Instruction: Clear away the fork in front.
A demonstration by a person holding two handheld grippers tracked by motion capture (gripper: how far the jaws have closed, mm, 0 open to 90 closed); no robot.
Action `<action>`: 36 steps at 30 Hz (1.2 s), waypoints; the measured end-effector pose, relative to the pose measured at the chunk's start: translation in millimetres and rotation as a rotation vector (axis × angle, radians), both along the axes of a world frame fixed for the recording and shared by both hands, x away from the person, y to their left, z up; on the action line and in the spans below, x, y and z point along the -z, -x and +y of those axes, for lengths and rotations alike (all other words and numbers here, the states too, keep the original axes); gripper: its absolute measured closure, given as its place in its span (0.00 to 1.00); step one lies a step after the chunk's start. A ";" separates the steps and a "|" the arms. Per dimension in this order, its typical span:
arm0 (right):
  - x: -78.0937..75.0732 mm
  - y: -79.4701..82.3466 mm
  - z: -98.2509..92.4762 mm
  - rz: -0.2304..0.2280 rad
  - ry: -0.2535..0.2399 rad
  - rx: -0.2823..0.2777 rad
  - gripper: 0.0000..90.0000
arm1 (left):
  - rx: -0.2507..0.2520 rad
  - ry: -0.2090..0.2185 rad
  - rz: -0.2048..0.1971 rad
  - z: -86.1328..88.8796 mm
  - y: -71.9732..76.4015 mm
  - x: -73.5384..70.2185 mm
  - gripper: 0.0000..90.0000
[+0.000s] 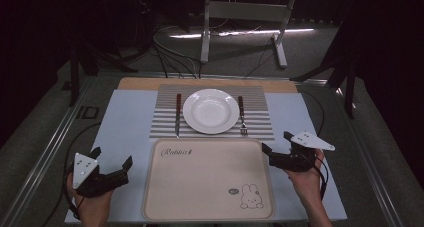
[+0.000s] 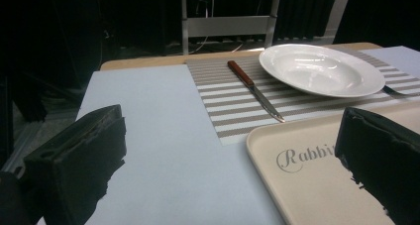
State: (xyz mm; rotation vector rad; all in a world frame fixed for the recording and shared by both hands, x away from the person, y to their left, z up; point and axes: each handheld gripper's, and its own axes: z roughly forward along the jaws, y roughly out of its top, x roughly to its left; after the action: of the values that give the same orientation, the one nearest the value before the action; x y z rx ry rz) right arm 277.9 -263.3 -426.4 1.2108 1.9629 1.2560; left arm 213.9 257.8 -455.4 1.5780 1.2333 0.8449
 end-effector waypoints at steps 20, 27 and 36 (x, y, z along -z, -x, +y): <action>-26.7 -32.4 22.1 -0.001 0.015 -0.010 0.12 | -0.023 0.000 0.026 0.2 -5.3 4.2 0.00; -30.5 -46.7 27.3 0.004 0.000 0.002 0.12 | -0.020 -0.002 0.032 -0.6 -6.1 4.6 0.00; -36.1 -63.3 26.9 0.016 -0.019 0.039 0.12 | -0.020 -0.005 0.034 -1.2 -6.4 4.8 0.00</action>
State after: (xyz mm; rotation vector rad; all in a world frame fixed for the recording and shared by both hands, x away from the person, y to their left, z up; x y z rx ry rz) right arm 341.2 -236.4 -390.3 1.2655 1.9333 1.2526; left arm 220.3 256.7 -460.1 1.5923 1.2738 0.8377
